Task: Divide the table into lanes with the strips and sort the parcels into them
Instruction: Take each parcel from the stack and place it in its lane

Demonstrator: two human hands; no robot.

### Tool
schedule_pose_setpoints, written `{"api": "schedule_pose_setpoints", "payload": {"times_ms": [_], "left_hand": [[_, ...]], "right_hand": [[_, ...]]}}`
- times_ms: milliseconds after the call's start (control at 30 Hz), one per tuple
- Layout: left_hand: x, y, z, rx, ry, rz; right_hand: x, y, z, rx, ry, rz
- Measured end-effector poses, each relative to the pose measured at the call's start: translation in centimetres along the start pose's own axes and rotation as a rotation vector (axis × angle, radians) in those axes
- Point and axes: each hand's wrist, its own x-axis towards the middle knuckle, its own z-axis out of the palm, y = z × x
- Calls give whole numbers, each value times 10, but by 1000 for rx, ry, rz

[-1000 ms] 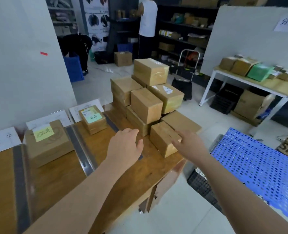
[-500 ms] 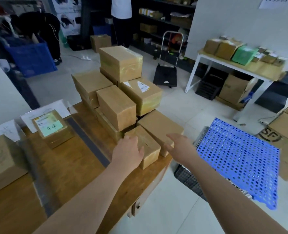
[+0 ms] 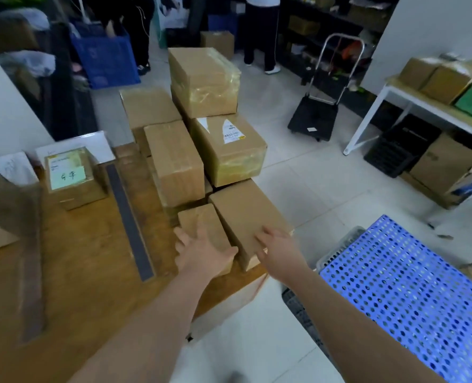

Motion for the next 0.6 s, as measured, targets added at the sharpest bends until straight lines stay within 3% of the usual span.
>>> {"api": "schedule_pose_setpoints", "payload": {"times_ms": [233,433,600], "left_hand": [[-15,-8,7,-228,112,-120],[-44,-30,-16,-909,228,-46],[-66,-26,-24,-1572,-31,102]], "right_hand": [[4,22,1,124,22,-69],[4,21,-16,495,3,32],[-3,1,-26,959,-80,61]]}}
